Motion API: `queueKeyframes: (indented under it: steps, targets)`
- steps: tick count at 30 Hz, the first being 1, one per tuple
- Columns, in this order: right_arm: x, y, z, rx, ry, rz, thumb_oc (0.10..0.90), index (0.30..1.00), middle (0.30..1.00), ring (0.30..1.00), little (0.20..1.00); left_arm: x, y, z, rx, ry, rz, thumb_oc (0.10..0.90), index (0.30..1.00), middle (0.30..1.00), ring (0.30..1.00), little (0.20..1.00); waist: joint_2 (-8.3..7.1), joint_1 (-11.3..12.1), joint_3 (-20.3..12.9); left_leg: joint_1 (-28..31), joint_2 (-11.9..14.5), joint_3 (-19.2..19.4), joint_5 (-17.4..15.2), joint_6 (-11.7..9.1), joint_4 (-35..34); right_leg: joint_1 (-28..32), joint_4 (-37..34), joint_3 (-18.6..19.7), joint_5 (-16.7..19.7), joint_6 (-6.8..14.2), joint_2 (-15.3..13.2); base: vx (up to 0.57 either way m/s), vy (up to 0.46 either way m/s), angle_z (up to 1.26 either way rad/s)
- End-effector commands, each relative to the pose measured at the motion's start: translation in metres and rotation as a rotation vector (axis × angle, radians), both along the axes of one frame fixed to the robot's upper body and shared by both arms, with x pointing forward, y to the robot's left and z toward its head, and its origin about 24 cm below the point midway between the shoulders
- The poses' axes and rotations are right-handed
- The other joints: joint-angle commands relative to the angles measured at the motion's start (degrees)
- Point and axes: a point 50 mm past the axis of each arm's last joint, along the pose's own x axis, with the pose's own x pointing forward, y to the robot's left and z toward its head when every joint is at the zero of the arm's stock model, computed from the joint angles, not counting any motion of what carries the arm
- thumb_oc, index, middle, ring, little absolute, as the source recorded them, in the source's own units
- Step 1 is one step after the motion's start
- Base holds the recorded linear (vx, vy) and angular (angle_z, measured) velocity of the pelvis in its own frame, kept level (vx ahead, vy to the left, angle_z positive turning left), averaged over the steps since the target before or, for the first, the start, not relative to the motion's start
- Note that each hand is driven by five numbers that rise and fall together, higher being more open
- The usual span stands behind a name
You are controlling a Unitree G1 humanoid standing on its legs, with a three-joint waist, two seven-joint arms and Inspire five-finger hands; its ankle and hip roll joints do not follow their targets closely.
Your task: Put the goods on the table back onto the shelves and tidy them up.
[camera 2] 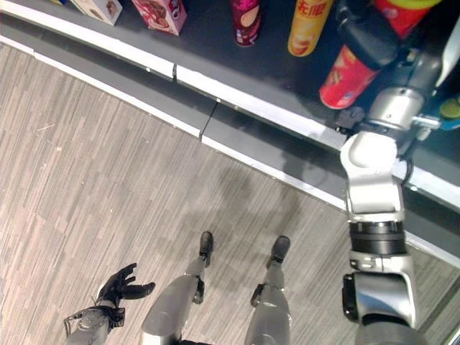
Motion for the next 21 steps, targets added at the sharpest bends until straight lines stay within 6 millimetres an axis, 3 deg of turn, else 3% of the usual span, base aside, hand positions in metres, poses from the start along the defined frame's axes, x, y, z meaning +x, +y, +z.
queueKeyframes:
  steps: [1,6,11,21]
  targets:
    - [-0.035,0.006,0.057,-0.114,-0.296,-0.083,0.4,0.3,0.3,0.3,0.3,-0.028,0.039,-0.001,0.139,0.065,0.042,0.8,0.9,0.9,0.9,0.9,-0.69,-0.3,-3.41,-1.83,0.75,-0.65,-0.53,-0.94,0.32,-3.2,10.58,3.07,-9.02,3.66,-3.11,0.0,-0.044,0.09]
    - [-0.025,0.0,0.057,-0.099,-0.26,-0.154,0.4,0.3,0.3,0.3,0.3,-0.021,0.036,0.003,0.135,0.03,0.042,0.8,0.9,0.9,0.9,0.9,0.58,0.27,-2.41,-2.45,0.8,-0.91,-0.2,-1.02,0.16,-4.33,11.42,2.97,-9.45,3.67,-3.17,-0.01,-0.028,0.02]
    - [-0.028,-0.016,0.077,-0.079,-0.302,-0.259,0.4,0.3,0.3,0.3,0.3,-0.012,0.029,0.007,0.123,-0.012,0.017,0.8,0.9,0.9,0.9,0.9,2.14,0.79,-1.71,-4.13,0.75,-1.29,0.13,-1.57,-0.14,-6.39,12.21,2.86,-9.97,3.87,-3.09,0.0,-0.036,-0.01]
    - [-0.039,-0.037,0.08,0.067,-0.391,-0.287,0.4,0.3,0.3,0.3,0.3,-0.008,0.019,0.008,0.105,-0.032,0.0,0.8,0.9,0.9,0.9,0.9,2.99,1.21,-1.65,-5.23,0.4,-2.17,0.09,-1.57,-0.35,-8.06,13.23,2.8,-10.45,4.03,-3.28,0.01,-0.011,0.01]
